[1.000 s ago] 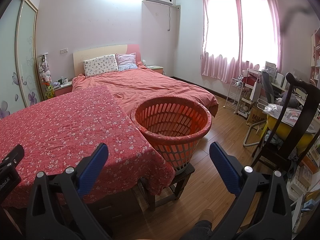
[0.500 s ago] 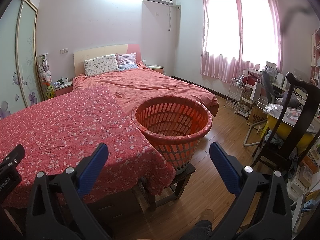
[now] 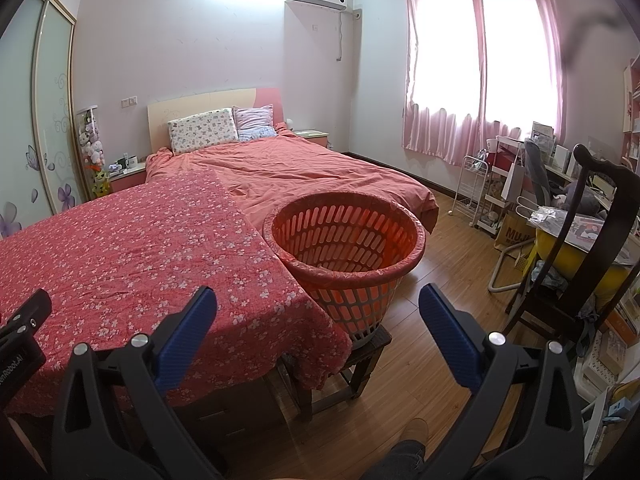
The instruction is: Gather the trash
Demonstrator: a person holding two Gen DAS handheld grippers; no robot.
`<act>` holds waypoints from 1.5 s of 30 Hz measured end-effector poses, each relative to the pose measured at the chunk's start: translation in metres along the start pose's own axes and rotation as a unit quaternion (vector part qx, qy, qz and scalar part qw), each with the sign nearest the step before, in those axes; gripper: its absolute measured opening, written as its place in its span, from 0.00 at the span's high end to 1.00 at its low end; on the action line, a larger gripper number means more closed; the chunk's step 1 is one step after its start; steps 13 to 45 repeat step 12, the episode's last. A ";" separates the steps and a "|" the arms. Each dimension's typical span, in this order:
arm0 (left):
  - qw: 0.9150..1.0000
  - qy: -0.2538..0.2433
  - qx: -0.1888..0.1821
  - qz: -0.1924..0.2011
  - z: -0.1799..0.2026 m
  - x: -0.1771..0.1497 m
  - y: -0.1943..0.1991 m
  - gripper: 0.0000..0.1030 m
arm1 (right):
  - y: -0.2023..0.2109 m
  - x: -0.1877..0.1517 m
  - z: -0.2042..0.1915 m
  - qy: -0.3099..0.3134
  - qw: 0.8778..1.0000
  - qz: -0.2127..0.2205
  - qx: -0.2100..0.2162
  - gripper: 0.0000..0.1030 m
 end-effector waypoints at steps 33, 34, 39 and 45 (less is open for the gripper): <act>1.000 -0.002 0.000 -0.001 0.001 0.001 -0.001 0.04 | -0.001 -0.002 -0.002 0.000 1.000 -0.001 0.001 0.04; 1.000 -0.002 0.000 -0.001 0.001 0.001 -0.001 0.04 | -0.001 -0.002 -0.002 0.000 1.000 -0.001 0.001 0.04; 1.000 -0.002 0.000 -0.001 0.001 0.001 -0.001 0.04 | -0.001 -0.002 -0.002 0.000 1.000 -0.001 0.001 0.04; 1.000 -0.002 0.000 -0.001 0.001 0.001 -0.001 0.04 | -0.001 -0.002 -0.002 0.000 1.000 -0.001 0.001 0.04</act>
Point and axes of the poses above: each gripper's, at about its wrist camera, not at the fingertips, and y roughly against the way its jaws point, z to its right, x to its top, the point moved 5 cm from there along -y, roughly the way its jaws point, and after that the axes turned 6 degrees about z, right-handed, at the moved point
